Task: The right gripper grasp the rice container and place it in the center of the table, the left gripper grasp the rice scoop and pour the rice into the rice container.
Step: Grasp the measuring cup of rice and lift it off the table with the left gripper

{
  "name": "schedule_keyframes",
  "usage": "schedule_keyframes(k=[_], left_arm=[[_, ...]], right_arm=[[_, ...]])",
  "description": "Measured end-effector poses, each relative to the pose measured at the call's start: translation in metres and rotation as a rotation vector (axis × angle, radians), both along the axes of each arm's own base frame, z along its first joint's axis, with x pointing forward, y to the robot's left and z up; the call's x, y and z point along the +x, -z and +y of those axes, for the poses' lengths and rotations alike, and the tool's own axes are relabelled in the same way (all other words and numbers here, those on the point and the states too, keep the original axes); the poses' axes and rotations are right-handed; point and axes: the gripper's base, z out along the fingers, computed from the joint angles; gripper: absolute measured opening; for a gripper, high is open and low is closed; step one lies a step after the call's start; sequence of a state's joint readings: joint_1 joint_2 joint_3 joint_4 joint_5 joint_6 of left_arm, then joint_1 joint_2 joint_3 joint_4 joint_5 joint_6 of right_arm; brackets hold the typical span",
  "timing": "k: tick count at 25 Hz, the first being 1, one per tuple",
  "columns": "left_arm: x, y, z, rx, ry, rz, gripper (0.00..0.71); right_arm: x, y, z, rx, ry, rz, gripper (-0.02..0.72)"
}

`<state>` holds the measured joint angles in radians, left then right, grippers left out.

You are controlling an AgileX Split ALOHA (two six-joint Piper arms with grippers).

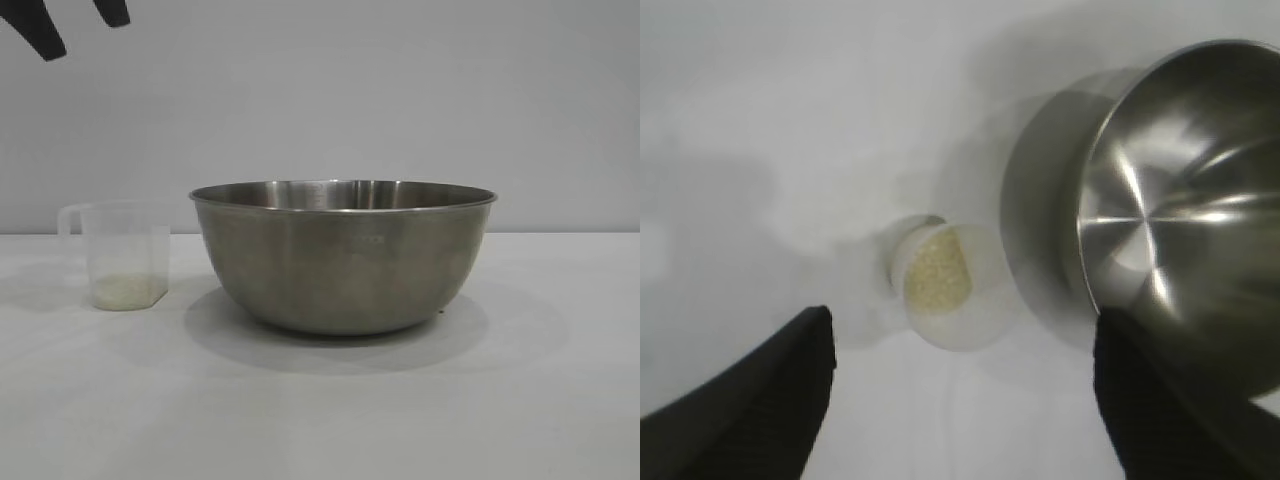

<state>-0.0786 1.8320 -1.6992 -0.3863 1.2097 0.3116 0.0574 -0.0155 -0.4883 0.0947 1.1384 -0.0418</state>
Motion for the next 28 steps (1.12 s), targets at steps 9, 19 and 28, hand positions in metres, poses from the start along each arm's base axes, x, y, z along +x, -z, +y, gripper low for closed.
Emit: schedule_keyframes(k=[9,19,28], left_arm=[[-0.021,-0.032,0.005,0.008,-0.063,-0.036,0.505],[-0.063,-0.084,-0.009,-0.012,-0.016,-0.177,0.505],[-0.128,-0.077,-0.019,0.020,0.058,-0.148,0.505]], right_arm=[[0.000,0.000,0.000,0.000,0.000,0.000,0.479],[0.000,0.000,0.000,0.000,0.000,0.000,0.479],[0.000,0.000,0.000,0.000,0.000,0.000,0.479]])
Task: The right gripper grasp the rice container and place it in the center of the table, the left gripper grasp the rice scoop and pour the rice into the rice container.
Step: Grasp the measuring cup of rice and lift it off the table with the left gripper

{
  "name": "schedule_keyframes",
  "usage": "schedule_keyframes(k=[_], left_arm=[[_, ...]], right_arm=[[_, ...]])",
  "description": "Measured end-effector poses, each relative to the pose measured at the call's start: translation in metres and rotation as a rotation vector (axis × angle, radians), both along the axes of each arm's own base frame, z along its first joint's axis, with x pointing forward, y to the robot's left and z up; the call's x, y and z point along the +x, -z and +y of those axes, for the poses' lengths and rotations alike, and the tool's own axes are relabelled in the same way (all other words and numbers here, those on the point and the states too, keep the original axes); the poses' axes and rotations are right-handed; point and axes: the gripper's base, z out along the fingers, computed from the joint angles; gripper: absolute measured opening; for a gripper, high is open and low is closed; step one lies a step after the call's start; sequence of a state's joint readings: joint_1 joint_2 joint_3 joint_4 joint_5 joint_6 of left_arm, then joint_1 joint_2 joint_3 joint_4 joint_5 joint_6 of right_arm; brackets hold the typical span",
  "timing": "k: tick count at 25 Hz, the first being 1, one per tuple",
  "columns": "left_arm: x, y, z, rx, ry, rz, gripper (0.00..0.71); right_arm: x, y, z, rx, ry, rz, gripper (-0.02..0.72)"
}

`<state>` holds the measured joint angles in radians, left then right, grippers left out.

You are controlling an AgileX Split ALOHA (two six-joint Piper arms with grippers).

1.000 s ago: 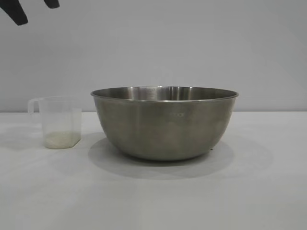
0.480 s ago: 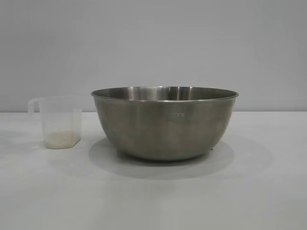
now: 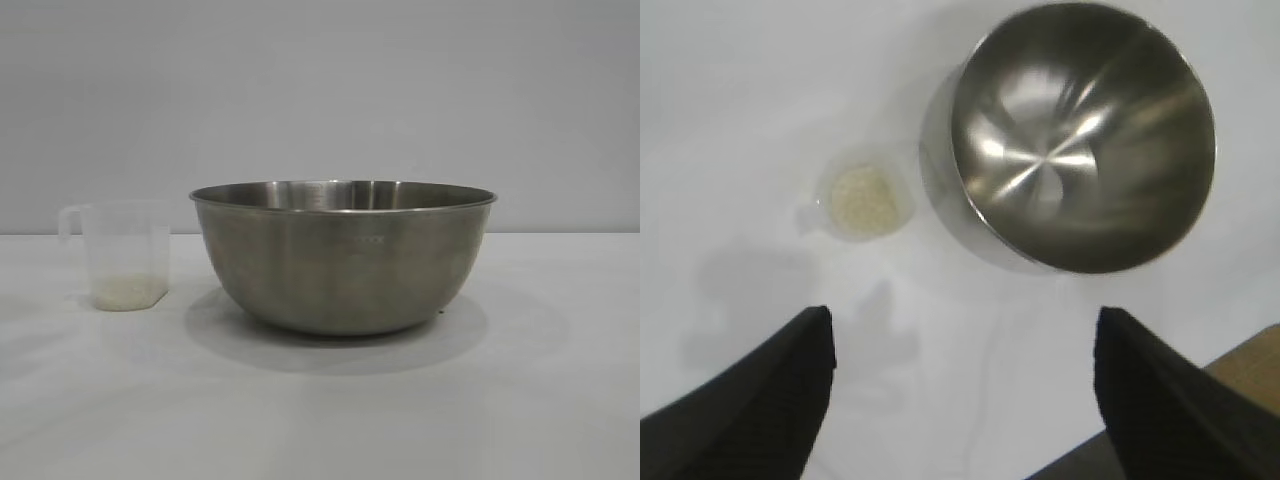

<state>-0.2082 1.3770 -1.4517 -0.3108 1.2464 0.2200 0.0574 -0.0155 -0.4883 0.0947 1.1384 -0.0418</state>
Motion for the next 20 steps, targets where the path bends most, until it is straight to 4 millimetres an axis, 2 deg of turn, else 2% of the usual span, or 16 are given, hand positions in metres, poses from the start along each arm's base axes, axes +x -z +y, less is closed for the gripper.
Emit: schedule_keyframes(k=[5,12,17,20], left_arm=[[-0.040,0.012,0.008,0.003,-0.001,0.025,0.505],[-0.085,0.042,0.018,0.009,-0.017,0.088,0.505],[-0.097,0.070,0.023,0.064,-0.015,0.158,0.505],[-0.098,0.075,0.027,0.103,-0.015,0.165,0.505]], right_arm=[[0.000,0.000,0.000,0.000,0.000,0.000,0.479],[0.000,0.000,0.000,0.000,0.000,0.000,0.479],[0.000,0.000,0.000,0.000,0.000,0.000,0.479],[0.000,0.000,0.000,0.000,0.000,0.000,0.479]])
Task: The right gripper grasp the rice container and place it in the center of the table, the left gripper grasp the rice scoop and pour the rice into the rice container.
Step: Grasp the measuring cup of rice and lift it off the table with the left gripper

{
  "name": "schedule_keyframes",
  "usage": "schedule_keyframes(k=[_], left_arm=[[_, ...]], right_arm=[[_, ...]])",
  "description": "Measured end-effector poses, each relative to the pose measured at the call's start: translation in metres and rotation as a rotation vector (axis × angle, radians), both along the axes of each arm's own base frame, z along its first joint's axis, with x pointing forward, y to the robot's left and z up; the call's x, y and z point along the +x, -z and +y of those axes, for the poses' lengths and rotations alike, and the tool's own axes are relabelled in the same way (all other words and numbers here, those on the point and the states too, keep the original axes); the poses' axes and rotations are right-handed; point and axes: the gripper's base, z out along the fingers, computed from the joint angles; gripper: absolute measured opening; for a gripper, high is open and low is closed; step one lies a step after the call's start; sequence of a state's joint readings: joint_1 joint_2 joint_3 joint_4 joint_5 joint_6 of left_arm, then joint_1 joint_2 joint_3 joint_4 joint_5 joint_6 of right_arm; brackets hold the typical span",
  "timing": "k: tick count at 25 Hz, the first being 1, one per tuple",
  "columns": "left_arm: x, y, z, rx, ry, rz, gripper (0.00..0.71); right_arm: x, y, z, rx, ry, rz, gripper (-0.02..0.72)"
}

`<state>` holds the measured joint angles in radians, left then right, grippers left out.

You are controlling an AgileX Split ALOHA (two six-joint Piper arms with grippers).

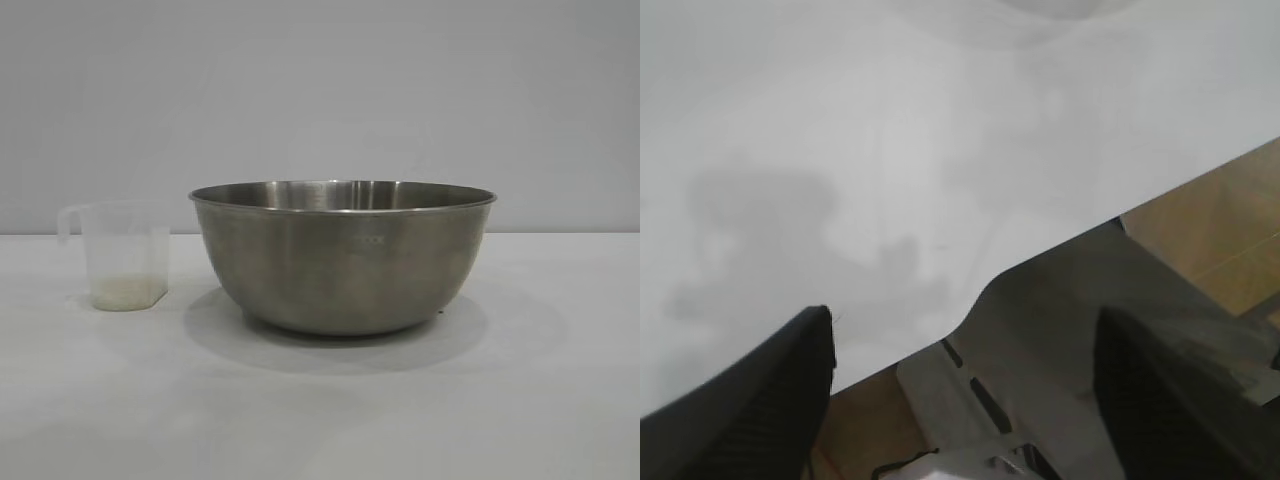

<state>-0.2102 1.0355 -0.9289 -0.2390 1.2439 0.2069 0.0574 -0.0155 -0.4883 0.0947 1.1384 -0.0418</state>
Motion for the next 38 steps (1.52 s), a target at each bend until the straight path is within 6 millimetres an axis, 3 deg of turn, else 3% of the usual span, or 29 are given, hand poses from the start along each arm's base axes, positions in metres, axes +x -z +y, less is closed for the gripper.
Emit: schedule_keyframes(k=[19,26,38], left_arm=[[0.014,-0.001,-0.003,-0.036,-0.043,-0.157,0.505],[0.017,0.046,-0.002,-0.032,-0.081,-0.205,0.505],[0.017,0.097,0.005,-0.066,-0.205,-0.387,0.505]], right_arm=[[0.000,0.000,0.000,0.000,0.000,0.000,0.479],[0.000,0.000,0.000,0.000,0.000,0.000,0.479],[0.000,0.000,0.000,0.000,0.000,0.000,0.479]])
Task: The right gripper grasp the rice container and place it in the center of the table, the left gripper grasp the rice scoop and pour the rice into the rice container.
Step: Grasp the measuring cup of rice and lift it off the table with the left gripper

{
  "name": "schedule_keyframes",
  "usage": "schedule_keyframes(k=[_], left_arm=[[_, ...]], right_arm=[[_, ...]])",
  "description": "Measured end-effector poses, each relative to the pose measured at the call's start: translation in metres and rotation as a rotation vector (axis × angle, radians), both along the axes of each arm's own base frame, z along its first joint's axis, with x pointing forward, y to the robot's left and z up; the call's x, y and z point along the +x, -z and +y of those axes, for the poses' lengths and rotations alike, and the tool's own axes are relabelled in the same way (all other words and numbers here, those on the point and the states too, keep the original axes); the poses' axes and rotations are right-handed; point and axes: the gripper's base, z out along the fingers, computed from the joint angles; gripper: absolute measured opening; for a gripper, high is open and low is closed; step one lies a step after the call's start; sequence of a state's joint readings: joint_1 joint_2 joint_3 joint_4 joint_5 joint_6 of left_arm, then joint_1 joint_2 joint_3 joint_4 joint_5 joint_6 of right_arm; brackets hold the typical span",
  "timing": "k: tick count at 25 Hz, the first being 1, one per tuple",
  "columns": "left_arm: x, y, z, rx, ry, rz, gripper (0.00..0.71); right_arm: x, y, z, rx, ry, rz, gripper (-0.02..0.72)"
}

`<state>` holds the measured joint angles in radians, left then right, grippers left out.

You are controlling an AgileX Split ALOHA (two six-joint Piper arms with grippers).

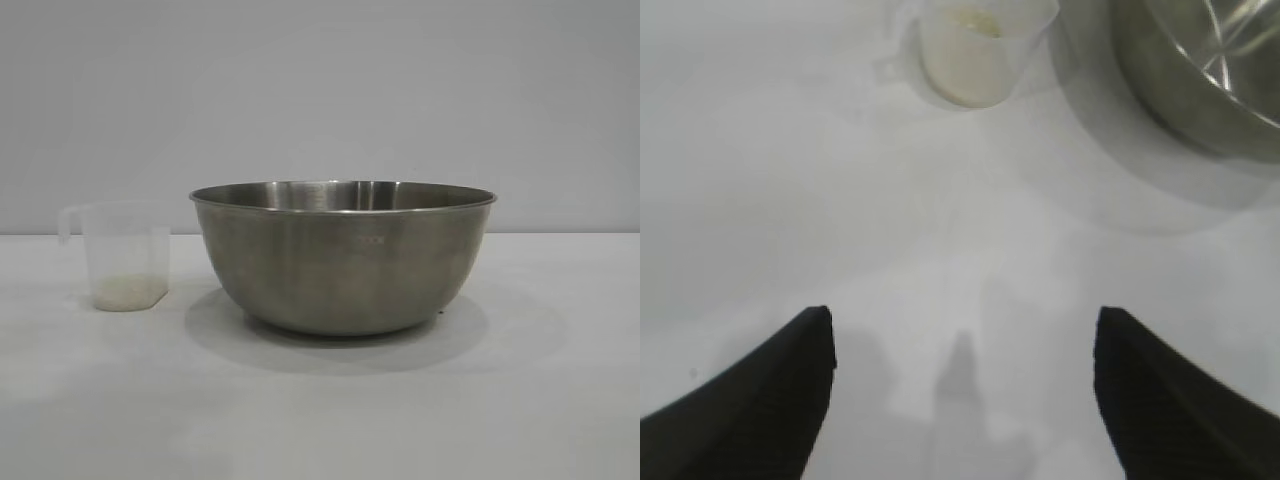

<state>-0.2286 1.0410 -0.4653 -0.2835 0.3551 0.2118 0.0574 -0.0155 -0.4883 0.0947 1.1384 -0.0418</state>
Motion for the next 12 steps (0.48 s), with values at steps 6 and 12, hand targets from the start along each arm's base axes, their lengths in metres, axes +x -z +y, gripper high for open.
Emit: schedule_keyframes(k=[6,12], left_arm=[[0.007,-0.005,-0.001,-0.112,-0.104,-0.117,0.505],[0.000,0.004,-0.013,-0.111,-0.047,-0.182,0.505]], right_arm=[[0.000,0.000,0.000,0.000,0.000,0.000,0.479],[0.000,0.000,0.000,0.000,0.000,0.000,0.479]])
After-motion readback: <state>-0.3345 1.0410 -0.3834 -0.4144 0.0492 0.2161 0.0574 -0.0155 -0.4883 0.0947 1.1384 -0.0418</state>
